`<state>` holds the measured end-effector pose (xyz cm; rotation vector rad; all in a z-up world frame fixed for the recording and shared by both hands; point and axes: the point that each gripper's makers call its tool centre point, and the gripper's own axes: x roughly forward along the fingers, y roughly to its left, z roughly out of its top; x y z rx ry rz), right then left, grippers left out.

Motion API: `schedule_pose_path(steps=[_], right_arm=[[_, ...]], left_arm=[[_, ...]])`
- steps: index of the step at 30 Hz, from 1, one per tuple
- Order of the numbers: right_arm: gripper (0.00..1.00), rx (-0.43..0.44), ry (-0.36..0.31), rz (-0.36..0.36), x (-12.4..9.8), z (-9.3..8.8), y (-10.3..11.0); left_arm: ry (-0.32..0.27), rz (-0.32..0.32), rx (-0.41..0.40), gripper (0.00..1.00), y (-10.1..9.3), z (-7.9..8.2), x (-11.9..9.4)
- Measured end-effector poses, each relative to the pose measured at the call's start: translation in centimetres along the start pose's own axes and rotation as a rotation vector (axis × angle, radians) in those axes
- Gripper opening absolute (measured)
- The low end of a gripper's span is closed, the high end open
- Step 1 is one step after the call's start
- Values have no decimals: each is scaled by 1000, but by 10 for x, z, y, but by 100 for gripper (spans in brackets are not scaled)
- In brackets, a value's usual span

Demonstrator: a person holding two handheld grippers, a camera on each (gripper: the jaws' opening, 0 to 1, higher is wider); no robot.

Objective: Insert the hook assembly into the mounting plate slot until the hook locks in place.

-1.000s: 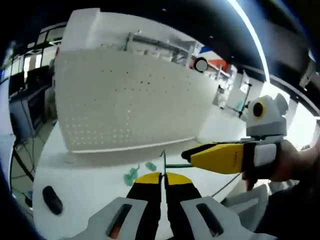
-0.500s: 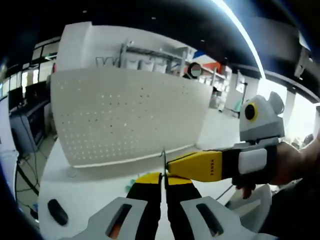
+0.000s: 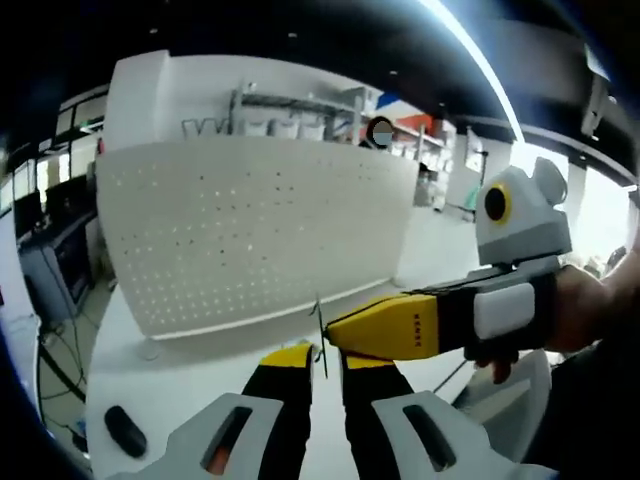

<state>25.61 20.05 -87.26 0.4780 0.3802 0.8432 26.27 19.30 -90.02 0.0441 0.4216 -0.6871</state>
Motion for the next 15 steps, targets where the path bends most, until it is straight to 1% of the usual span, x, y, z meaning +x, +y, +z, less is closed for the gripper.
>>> schedule_pose_path(steps=[1,5,6,7,10,13,15], right_arm=[[0,-1,2,1,0,0,1],[0,-17,3,0,-2,1,2],[0,-14,2,0,-2,1,1],[0,15,6,1,-3,1,1],[0,25,11,-1,-4,-1,0],[0,14,14,-7,-5,-3,0],[0,9,14,-10,-6,-4,-1]], left_arm=[[1,1,1,20,0,0,0],[6,-9,-4,32,-3,-2,0],[9,-10,-21,35,-4,-4,1],[8,-10,-35,41,-4,-6,1],[12,-4,-76,54,-3,-13,2],[9,-5,-94,60,-4,-15,-1],[10,-5,-105,62,-3,-17,-3]])
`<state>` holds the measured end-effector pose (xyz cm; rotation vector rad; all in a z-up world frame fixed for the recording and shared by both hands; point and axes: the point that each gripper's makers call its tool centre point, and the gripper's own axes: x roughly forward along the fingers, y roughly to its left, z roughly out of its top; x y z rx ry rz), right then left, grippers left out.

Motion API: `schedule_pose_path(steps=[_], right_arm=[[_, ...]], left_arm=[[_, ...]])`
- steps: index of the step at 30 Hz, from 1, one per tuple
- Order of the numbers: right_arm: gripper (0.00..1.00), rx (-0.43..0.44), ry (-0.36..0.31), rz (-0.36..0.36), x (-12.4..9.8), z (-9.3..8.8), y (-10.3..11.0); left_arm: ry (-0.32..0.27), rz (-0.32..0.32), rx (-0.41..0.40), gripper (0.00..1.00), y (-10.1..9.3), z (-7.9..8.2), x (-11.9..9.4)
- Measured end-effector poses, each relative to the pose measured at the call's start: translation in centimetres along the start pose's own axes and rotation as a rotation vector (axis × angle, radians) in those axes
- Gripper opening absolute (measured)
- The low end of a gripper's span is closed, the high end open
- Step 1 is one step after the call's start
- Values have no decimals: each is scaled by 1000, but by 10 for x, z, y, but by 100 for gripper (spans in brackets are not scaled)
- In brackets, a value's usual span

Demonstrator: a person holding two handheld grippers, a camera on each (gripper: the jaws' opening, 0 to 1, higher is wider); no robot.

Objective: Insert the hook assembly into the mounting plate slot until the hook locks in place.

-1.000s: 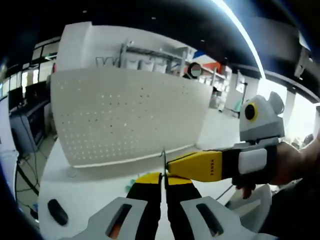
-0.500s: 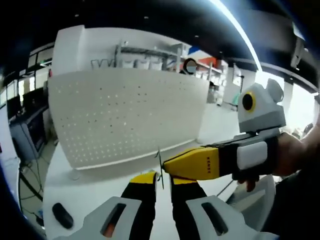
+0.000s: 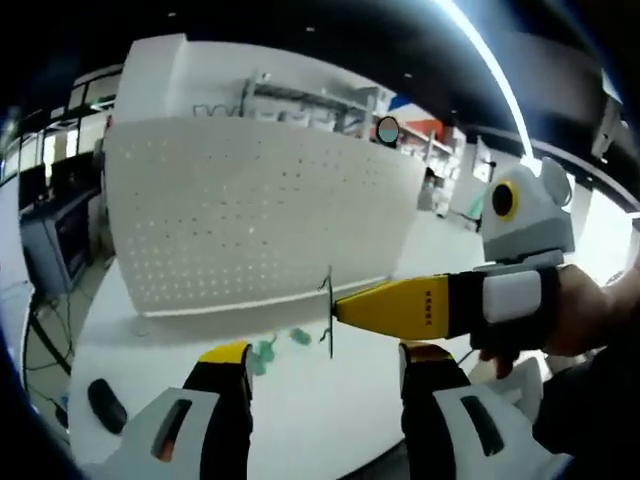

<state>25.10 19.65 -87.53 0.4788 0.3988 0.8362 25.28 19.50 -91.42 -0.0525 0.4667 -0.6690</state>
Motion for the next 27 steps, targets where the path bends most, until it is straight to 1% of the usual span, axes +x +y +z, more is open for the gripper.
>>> schedule_pose_path(steps=[2,4,6,12,15,17,20,22,23,27], right_arm=[[0,-14,1,-8,0,-1,-2],[0,-19,-1,-11,-1,-1,-2],[0,-31,-2,-18,-1,-1,-4],[0,-56,-18,-41,-2,4,-10],[0,-66,-23,-54,0,6,-13],[0,-64,-27,-57,3,6,-17],[0,-62,-34,-73,6,8,-21],[0,-66,-38,-81,7,10,-23],[0,-71,-39,-85,8,12,-24],[0,-88,-51,-101,11,21,-30]], left_arm=[[-1,6,-9,67,2,-1,-1],[-11,12,-18,75,4,0,-2],[-23,4,-27,79,4,2,-4],[-40,-16,-18,86,1,4,-5],[-35,-26,-12,88,-2,2,-4],[-9,-26,-3,86,-4,-2,-3],[-13,-35,-13,91,-7,-1,-1],[-16,-44,-23,92,-9,0,0],[-15,-44,-18,92,-8,0,0],[-17,-45,-16,96,-6,0,0]])
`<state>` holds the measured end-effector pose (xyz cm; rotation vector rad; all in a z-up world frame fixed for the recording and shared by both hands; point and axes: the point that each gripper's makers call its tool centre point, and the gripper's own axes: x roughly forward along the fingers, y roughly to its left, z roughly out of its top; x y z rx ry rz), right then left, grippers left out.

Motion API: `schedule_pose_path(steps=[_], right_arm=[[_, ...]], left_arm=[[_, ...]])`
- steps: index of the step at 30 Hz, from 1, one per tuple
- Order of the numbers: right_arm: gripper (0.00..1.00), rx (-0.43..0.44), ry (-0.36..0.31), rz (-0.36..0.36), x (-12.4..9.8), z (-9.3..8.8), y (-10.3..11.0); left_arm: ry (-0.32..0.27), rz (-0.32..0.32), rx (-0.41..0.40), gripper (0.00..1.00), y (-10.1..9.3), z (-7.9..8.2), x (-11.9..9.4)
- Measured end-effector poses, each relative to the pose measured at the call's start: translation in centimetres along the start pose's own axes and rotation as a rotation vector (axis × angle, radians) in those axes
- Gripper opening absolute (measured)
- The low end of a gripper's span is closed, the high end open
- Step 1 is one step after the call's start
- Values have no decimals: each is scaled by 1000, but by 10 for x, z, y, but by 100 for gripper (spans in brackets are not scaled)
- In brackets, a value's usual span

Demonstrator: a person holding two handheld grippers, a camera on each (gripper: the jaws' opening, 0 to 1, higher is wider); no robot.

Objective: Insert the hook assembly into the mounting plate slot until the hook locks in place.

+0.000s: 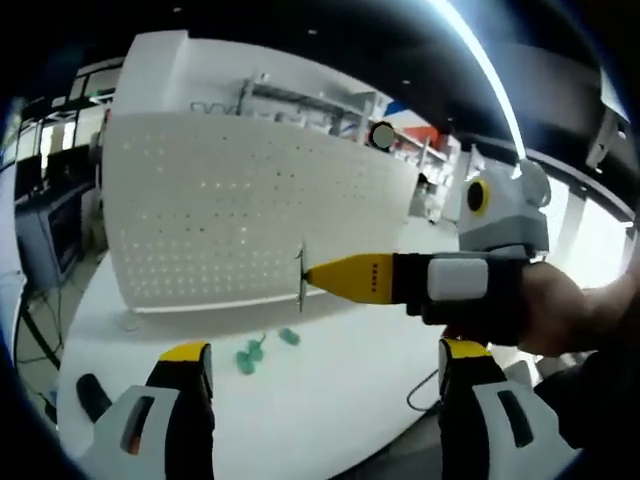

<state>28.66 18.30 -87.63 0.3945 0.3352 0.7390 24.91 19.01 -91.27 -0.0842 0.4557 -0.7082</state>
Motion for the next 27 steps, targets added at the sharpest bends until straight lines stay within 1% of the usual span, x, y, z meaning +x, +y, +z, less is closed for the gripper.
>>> schedule_pose_path(steps=[3,5,7,10,16,20,23,24,25,27], right_arm=[[0,-50,-11,-35,4,9,-10],[0,-56,-19,-48,6,14,-15],[0,-67,-34,-84,7,22,-26],[0,-71,-50,-121,9,30,-39],[0,-70,-93,-189,12,46,-61],[0,-74,-118,-233,16,58,-79],[0,-73,-161,-291,18,75,-96],[0,-88,-185,-315,17,83,-100],[0,-124,-209,-346,17,93,-106],[0,-165,-223,-392,19,104,-116]], left_arm=[[-5,-2,6,98,1,1,-1],[-11,-4,10,99,2,3,-1],[-14,-5,12,100,2,4,-1],[-18,-2,17,100,3,6,-1],[-3,14,40,100,8,4,-2],[7,18,29,100,15,2,-4],[7,20,22,99,17,3,-6],[-6,25,18,99,19,6,-7],[-13,30,18,99,20,8,-7],[-18,40,27,100,25,11,-6]])
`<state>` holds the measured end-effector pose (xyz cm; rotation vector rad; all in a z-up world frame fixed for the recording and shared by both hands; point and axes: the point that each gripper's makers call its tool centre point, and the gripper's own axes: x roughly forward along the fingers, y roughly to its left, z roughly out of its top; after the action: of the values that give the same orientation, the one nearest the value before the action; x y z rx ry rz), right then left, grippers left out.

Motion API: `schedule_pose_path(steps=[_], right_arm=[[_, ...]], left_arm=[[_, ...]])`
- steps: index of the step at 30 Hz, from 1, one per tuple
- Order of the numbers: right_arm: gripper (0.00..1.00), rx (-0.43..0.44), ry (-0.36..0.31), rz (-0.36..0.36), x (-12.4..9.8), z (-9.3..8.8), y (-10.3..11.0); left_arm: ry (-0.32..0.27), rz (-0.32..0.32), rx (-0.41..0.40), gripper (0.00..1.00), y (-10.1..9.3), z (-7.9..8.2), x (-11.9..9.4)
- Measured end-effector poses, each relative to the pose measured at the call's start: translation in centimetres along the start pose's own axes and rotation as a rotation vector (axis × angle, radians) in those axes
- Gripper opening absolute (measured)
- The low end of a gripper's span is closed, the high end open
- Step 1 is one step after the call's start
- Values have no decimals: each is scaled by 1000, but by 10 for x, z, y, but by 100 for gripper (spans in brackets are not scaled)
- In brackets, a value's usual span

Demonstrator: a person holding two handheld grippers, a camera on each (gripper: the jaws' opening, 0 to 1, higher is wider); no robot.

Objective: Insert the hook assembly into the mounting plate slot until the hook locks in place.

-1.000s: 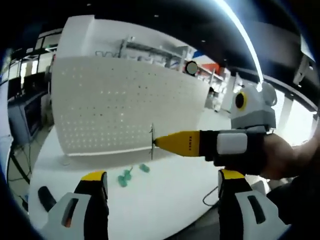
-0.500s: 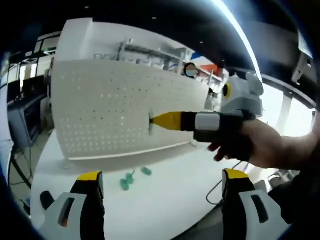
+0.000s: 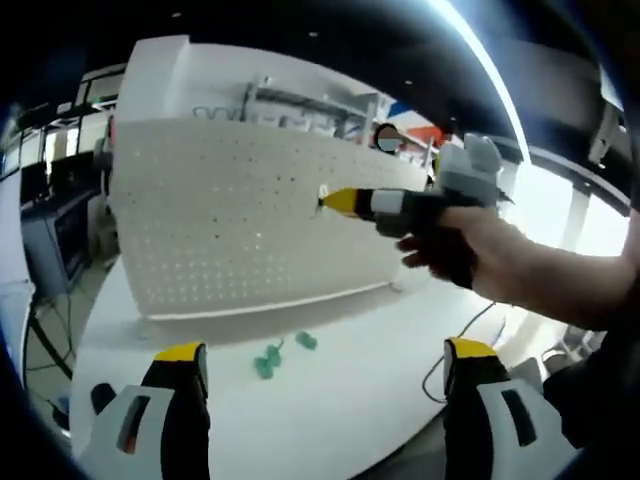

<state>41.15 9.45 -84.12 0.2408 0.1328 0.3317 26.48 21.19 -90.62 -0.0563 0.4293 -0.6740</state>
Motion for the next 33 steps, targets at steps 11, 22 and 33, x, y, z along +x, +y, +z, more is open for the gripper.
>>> schedule_pose_path(steps=[11,22,33], right_arm=[[0,-99,-45,-113,37,17,-34],[0,-115,-95,-190,57,40,-66],[0,-109,-181,-251,64,68,-81]], left_arm=[[10,7,2,98,11,-2,2],[18,26,-13,97,19,-7,-2],[16,25,-17,96,19,-5,3]])
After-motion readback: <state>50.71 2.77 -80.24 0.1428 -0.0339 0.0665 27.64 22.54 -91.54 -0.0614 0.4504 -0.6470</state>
